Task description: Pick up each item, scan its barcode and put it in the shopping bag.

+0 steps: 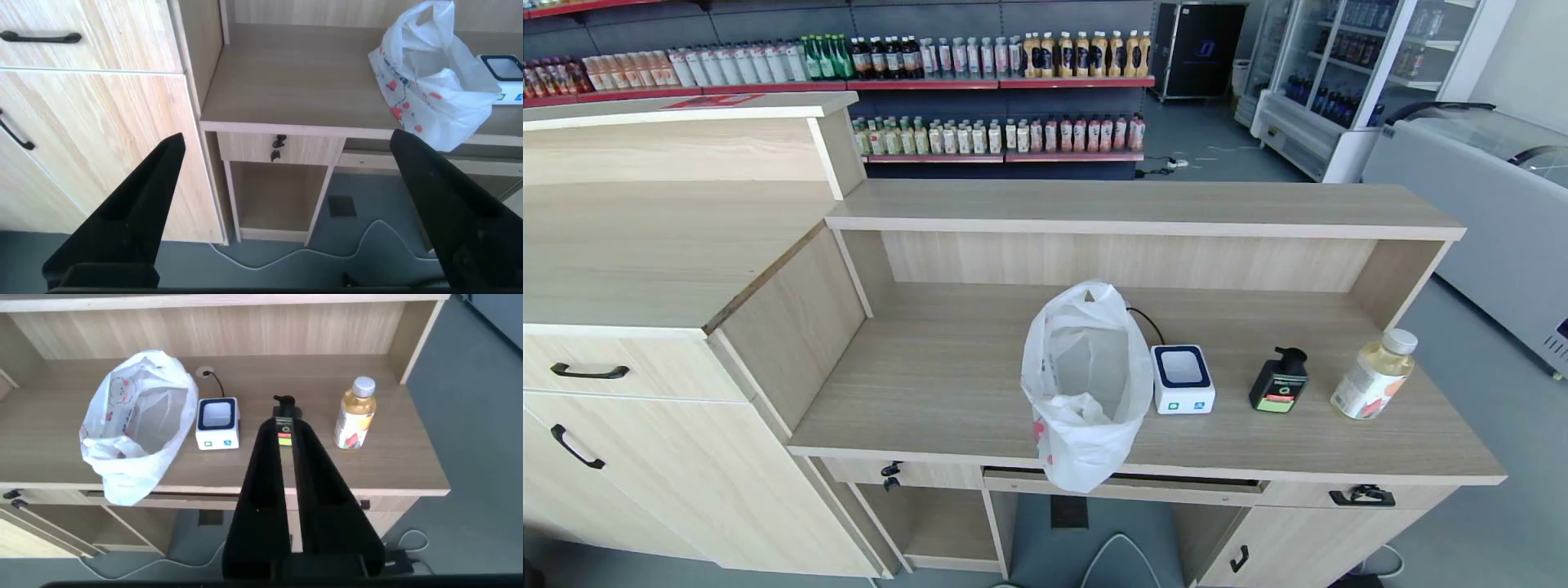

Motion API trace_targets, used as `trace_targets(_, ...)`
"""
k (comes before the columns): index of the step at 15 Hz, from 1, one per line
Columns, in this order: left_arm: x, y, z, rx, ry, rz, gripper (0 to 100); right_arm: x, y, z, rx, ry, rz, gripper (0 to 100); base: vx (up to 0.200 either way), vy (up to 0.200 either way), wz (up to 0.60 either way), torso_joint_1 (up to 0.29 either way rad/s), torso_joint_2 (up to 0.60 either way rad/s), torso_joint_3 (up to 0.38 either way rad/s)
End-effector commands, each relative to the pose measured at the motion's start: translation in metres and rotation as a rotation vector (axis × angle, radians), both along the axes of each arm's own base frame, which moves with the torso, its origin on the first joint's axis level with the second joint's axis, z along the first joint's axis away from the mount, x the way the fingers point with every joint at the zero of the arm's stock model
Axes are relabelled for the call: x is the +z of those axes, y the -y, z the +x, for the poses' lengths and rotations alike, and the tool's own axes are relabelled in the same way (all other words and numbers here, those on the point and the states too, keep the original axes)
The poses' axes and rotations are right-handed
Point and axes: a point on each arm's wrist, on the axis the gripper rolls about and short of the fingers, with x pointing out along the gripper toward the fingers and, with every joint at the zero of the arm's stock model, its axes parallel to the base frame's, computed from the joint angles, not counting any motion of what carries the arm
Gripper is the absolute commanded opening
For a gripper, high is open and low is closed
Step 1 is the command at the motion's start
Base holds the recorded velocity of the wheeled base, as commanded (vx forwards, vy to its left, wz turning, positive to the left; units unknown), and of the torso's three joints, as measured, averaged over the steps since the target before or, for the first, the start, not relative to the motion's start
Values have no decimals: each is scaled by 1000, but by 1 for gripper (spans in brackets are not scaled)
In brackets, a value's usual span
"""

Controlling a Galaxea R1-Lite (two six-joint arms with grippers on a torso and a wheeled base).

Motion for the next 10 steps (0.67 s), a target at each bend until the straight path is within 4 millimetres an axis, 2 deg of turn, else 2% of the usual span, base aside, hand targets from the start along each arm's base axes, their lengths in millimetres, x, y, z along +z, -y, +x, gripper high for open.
trace_targets(1,0,0,0,0,0,0,100,5,17,112,27,-114,-44,100,0,0,0,0,0,0)
trace_targets(4,0,0,0,0,0,0,100,-29,41,175,114,-92,-161,100,0,0,0,0,0,0)
trace_targets(6,0,0,0,0,0,0,100,-58,54,209,218,-90,-237,100,0,0,0,0,0,0)
trace_targets(10,0,0,0,0,0,0,100,-115,72,239,347,-195,-315,100,0,0,0,0,0,0)
